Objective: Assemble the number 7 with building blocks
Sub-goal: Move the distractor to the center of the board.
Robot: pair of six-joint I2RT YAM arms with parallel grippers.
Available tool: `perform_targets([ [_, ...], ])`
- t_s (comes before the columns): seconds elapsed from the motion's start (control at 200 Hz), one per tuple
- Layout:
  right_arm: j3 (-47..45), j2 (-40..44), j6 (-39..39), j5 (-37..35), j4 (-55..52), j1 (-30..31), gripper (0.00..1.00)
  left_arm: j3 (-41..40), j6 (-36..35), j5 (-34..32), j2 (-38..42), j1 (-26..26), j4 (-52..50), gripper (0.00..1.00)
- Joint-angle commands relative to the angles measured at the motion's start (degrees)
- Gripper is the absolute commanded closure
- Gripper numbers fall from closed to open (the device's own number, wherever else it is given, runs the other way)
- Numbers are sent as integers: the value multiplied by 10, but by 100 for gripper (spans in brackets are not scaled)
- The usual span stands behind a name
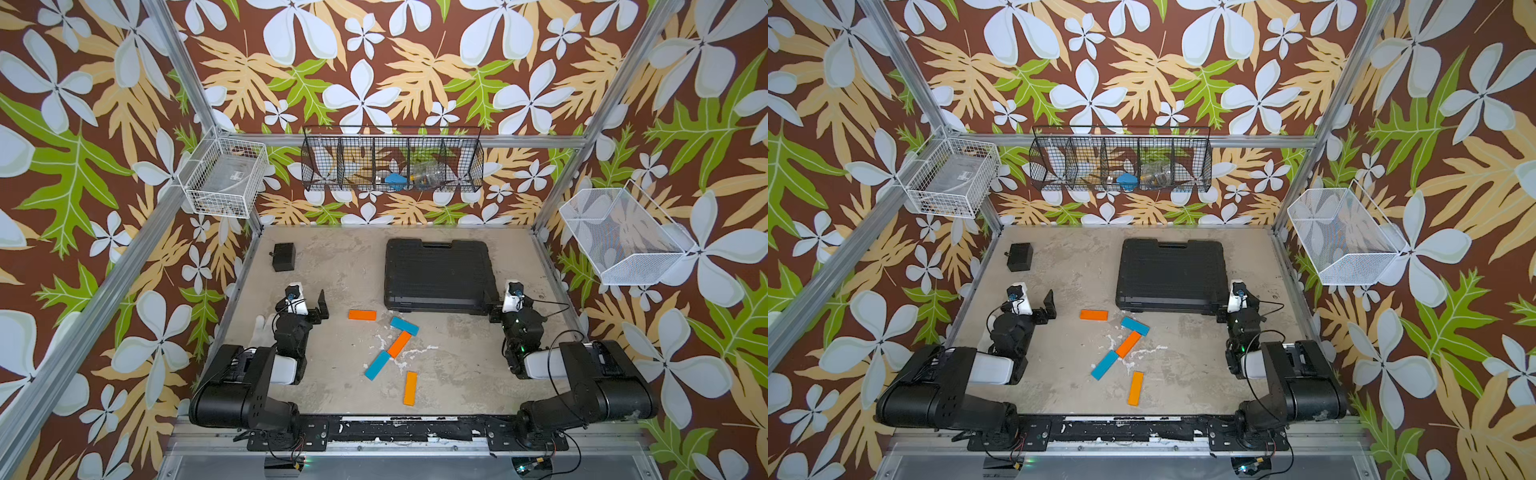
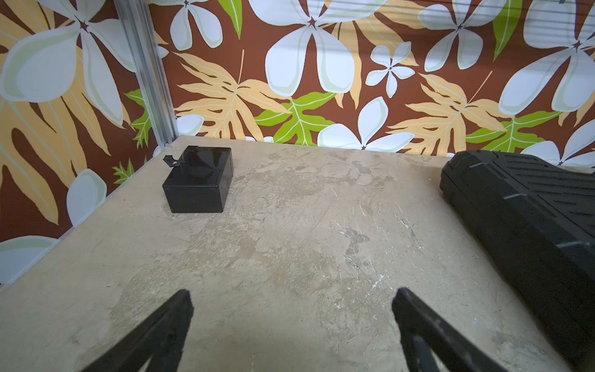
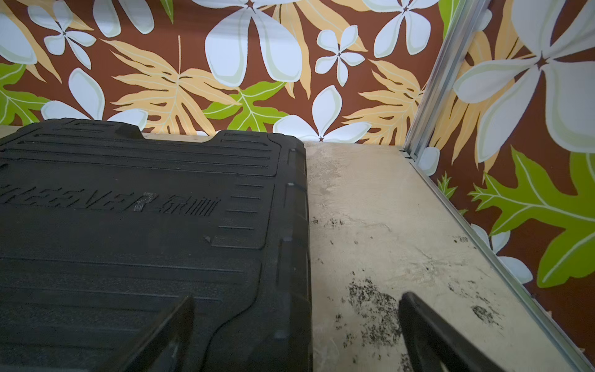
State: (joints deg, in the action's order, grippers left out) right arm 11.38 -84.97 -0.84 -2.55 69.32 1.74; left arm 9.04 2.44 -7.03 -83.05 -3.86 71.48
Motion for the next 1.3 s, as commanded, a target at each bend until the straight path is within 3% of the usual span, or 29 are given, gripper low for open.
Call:
perform_targets([
  [0.0, 1, 1, 2, 4, 8, 1, 0, 1, -6, 3, 1, -1, 16, 0],
  [0.636, 1, 1, 3, 5, 8, 0, 0, 2, -8, 5, -1, 0, 15, 0],
  [0.716, -2, 3, 3, 3, 12, 1, 0, 0, -7, 6, 1, 0, 17, 5],
  [0.771, 2, 21, 14, -51, 17, 23, 0, 2, -17, 6, 9, -5, 11, 10],
  [0.831, 44, 78, 54, -167, -104, 97, 0, 2, -34, -23, 42, -26, -15, 10],
  [0.891, 97, 126, 40, -220, -219, 159, 0, 19, -61, -54, 91, -62, -87, 13],
  [0.936, 127, 149, -4, -185, -274, 181, 2, 47, -71, -63, 121, -88, -164, 15],
  [1.021, 177, 158, -103, -15, -352, 199, 7, 117, -44, -60, 143, -130, -302, 20],
  [1.106, 222, 126, -143, 66, -418, 231, 8, 169, 58, -32, 127, -165, -369, 25],
  [1.181, 242, 88, -123, 60, -447, 269, 8, 179, 119, 47, 97, -178, -348, 29],
  [1.296, 247, 37, -122, 0, -468, 302, 8, 203, 150, 109, 44, -184, -337, 34],
])
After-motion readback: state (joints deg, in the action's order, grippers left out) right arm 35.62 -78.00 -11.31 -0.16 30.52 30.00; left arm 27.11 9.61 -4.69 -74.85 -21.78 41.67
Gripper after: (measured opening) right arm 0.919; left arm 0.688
